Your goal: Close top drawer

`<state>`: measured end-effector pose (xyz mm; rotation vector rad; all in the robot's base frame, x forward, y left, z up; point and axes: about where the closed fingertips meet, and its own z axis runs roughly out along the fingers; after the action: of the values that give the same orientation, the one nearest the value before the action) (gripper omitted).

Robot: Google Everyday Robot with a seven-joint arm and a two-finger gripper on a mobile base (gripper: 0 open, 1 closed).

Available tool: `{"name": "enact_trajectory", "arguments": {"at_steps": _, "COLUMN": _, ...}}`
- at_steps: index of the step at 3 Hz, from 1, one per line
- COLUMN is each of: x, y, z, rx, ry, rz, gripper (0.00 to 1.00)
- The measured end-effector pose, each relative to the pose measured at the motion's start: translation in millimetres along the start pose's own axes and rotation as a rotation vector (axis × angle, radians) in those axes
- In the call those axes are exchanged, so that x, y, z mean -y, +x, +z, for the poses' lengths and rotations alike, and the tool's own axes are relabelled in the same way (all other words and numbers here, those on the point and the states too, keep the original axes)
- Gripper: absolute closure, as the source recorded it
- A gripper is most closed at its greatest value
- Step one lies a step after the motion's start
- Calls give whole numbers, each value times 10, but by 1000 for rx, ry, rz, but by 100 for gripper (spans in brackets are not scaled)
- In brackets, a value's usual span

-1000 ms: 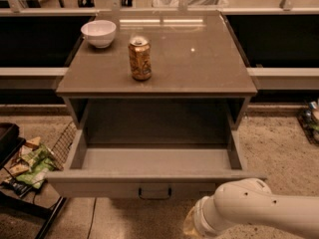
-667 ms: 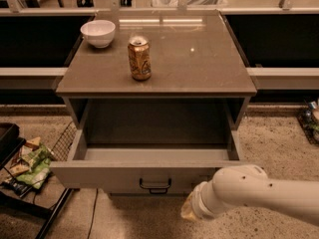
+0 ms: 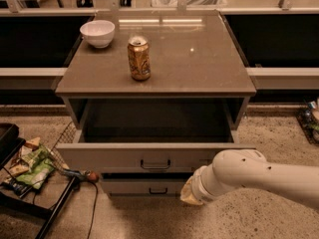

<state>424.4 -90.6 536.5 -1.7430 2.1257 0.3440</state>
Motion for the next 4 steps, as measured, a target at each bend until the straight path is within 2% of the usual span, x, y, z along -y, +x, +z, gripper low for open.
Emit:
{"name": "enact_trajectory", "arguments": {"at_steps": 2, "x": 691, "y": -377, "z": -145, "rx": 25, "ry": 70, "rz": -33, "gripper": 100}}
{"name": "enact_trajectory", "arguments": {"at_steps": 3, "x": 684, "y": -374, "z": -146, "rx": 25, "ry": 70, "rz": -33, "gripper": 100}}
{"name": "enact_trajectory", "arguments": {"at_steps": 4, "x": 915, "y": -518, "z": -264, "rx": 30, "ry": 111, "rz": -45, "gripper": 100}}
